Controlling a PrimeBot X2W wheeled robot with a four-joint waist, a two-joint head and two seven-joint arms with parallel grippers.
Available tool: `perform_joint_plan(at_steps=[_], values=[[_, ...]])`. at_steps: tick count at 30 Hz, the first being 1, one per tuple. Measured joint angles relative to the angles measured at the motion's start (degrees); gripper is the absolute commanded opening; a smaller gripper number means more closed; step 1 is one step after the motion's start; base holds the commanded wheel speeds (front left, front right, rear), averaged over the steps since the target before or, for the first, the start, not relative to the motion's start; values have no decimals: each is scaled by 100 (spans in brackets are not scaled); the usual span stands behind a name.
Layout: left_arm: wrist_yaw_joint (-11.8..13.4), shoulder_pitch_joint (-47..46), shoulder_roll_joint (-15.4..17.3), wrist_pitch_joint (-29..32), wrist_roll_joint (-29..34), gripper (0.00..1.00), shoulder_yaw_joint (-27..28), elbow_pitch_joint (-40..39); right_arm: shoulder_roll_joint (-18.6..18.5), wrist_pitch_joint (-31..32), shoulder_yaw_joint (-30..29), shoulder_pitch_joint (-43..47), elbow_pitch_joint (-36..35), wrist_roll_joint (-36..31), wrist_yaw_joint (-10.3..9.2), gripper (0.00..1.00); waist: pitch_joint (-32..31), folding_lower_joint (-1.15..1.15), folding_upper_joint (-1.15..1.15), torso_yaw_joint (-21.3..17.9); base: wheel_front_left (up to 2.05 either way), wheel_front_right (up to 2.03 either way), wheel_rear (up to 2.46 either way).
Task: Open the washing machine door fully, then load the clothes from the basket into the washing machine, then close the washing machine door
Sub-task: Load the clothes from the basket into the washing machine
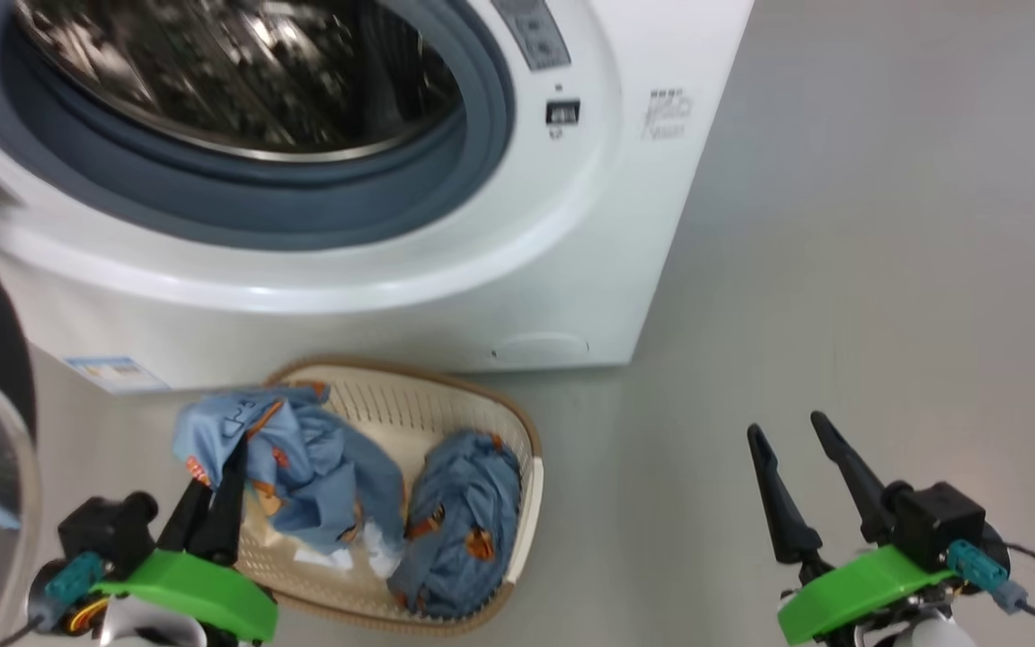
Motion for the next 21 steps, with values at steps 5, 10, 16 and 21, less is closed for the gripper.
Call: perform_joint_plan(at_steps=[5, 10, 16, 21], values=[[-2, 398, -121, 1, 330, 0, 305, -567, -15, 0, -8, 249, -5, 3, 0, 100, -445, 0, 0, 63, 0, 0, 0], [-1, 706, -192, 0, 619, 0, 567, -1145, -47, 0, -7, 328, -91, 5, 0, 100, -830, 0, 0, 113, 0, 0, 0], [-7, 1013, -316, -14, 824, 0, 766, -1563, -74, 0, -5, 470, -189, 11, 0, 100, -1166, 0, 0, 160, 0, 0, 0], [-36, 1229, -370, -14, 950, 0, 921, -1685, -83, 0, -13, 555, -221, 11, 0, 100, -1361, 0, 0, 179, 0, 0, 0]])
